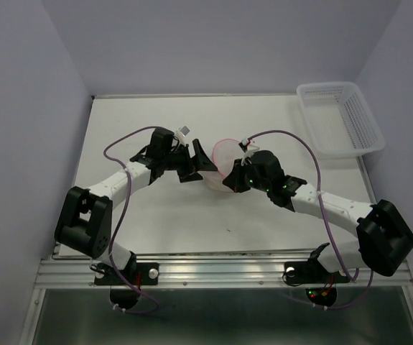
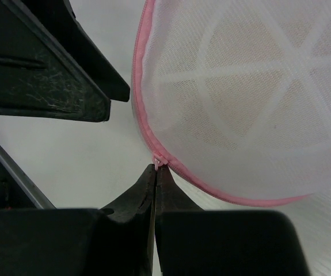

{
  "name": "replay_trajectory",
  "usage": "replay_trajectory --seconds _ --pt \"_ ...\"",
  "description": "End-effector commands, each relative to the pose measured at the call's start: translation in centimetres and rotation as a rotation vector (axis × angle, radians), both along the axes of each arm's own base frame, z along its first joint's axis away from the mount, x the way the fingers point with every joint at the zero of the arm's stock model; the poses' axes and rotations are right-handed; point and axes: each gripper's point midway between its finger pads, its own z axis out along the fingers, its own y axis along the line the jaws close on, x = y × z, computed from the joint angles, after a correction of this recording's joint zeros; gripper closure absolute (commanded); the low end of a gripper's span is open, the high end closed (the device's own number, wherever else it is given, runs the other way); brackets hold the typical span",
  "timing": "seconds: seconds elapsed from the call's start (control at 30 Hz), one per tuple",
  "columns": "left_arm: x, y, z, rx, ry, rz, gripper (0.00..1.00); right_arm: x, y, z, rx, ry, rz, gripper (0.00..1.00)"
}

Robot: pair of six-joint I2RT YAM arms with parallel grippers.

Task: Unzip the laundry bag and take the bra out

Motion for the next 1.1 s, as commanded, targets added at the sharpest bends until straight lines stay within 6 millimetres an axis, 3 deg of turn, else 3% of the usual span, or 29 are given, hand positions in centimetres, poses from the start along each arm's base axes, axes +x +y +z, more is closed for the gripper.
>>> replay_trajectory --seconds 0.0,0.17,0.2,0.27,0.3,0.37,0.4,0.63,0.87,1.07 --pt "1.1 -2.0 1.4 -0.039 -0.052 -0.004 0.09 0.4 0.8 2.1 0.057 -0.068 0.008 0.99" --pt "1.8 -4.3 1.8 -0.049 -0.056 -0.049 0.28 -0.1 0.9 1.2 0.050 -0.043 0.023 0.99" --pt "1.8 -4.4 1.9 -0.051 -0.055 -0.051 0.38 -0.2 0.8 0.9 0.042 -0.038 0.028 0.99" --pt "1.9 -4.5 1.9 -0.050 -0.054 -0.050 0.49 -0.3 0.6 0.7 0.033 -0.032 0.026 0.99" --pt "2.0 -4.4 1.8 -0.047 -0.054 -0.048 0.64 -0.4 0.5 0.5 0.027 -0.033 0.028 0.99" --pt "1.9 -4.4 1.8 -0.046 -0.050 -0.047 0.84 -0.5 0.3 0.2 0.013 -0.027 0.023 0.99" --pt "1.8 -4.3 1.5 -0.043 -0.045 -0.044 1.00 -0.3 -0.1 0.1 -0.001 -0.031 0.004 0.99" --pt "1.6 -3.5 1.2 -0.034 -0.051 -0.040 1.00 0.5 -3.1 -1.4 -0.103 -0.013 -0.145 0.99" --pt "2.2 -1.6 1.7 -0.037 -0.097 -0.032 1.00 1.3 -6.5 -3.5 -0.157 0.044 -0.264 0.99" --pt "2.6 -1.5 2.1 -0.042 -0.175 -0.089 1.00 1.8 -7.7 -4.4 -0.186 0.061 -0.261 0.99"
